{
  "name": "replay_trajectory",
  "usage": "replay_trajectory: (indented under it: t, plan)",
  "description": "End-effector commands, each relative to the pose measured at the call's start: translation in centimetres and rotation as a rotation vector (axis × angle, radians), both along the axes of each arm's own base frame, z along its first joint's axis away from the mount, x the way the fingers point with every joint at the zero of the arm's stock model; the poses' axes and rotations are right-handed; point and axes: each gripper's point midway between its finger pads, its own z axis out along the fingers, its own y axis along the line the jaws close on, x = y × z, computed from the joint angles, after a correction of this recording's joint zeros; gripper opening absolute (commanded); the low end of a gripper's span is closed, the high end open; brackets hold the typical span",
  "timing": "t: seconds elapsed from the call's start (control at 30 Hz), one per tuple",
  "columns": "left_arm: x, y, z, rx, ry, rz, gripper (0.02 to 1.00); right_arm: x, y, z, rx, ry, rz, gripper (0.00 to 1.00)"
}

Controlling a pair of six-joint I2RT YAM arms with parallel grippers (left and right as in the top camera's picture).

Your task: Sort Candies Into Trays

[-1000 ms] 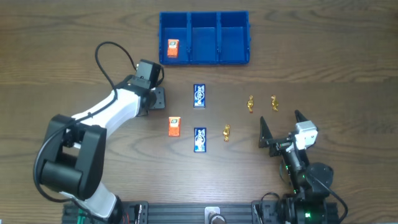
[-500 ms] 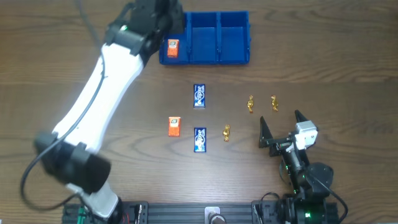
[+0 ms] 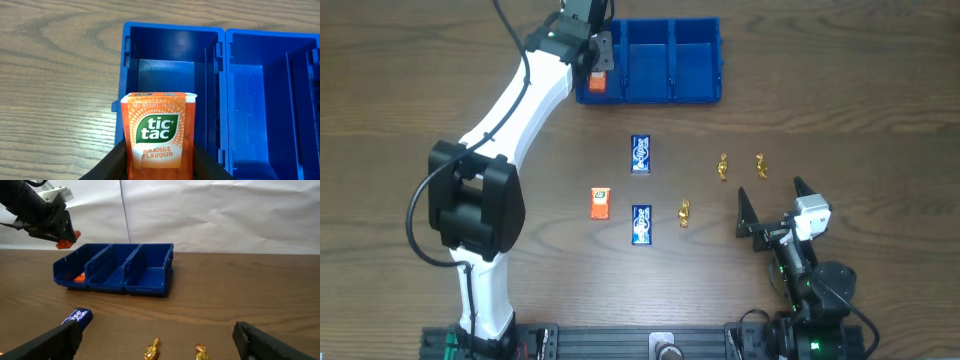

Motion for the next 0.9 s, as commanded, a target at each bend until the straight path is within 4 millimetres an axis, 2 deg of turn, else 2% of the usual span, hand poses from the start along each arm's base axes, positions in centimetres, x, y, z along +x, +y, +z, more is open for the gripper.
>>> replay_trajectory:
  t: [0.03,0.07,0.13,0.2,0.27,0.33,0.37,0.43,0.47,0.53,0.57,0.67,0.73,0.8,0.9]
  plan:
    - [0.4,0.2,1.0,0.002,-0.028,0.015,0.726,-0.1,0.3,0.0,0.008,0.000,0.013,0.998]
    - [0.3,0.1,2.0,0.000,-0.045,0.018,0.851,-0.1,0.3,0.0,0.008,0.000,0.013,0.998]
    - [-0.2,-0.2,4.2,0.000,-0.083,0.015,0.901,-0.1,0.3,0.0,0.008,0.000,0.013,0.998]
    - [-1.7,-0.7,7.5,0.007,-0.145,0.012,0.928,-0.1,0.3,0.0,0.008,-0.001,0.013,0.998]
    - [-4.7,-0.8,10.9,-0.003,-0.215,0.025,0.939,-0.1,0.3,0.0,0.008,0.000,0.013,0.998]
    - [-8.3,-1.0,12.6,-0.034,-0.249,-0.001,0.947,-0.1,0.3,0.0,0.008,-0.001,0.013,0.998]
    - [-10.2,-1.1,12.8,-0.056,-0.248,-0.012,0.954,-0.1,0.3,0.0,0.008,0.000,0.013,1.000]
    - [-14.8,-1.2,11.7,-0.098,-0.214,-0.049,0.961,-0.1,0.3,0.0,0.008,0.000,0.013,0.998]
    - [-17.1,-1.3,10.4,-0.116,-0.184,-0.069,0.965,-0.1,0.3,0.0,0.008,0.000,0.013,0.998]
    - [-20.9,-1.3,6.9,-0.141,-0.104,-0.087,0.965,-0.1,0.3,0.0,0.008,0.000,0.013,0.998]
    - [-22.7,-0.9,4.5,-0.137,-0.052,-0.076,0.963,-0.1,0.3,0.0,0.008,-0.001,0.013,0.998]
    - [-25.4,0.1,-1.0,-0.130,0.068,-0.017,0.945,-0.1,0.3,0.0,0.008,0.000,0.013,0.998]
    - [-26.5,0.3,-4.1,-0.137,0.122,-0.007,0.936,-0.1,0.3,0.0,0.008,0.000,0.013,0.998]
    - [-26.9,0.1,-6.1,-0.145,0.142,-0.012,0.936,-0.1,0.3,0.0,0.008,0.000,0.013,0.998]
    - [-26.9,0.0,-7.8,-0.129,0.173,-0.008,0.939,-0.1,0.3,0.0,0.008,-0.001,0.013,0.998]
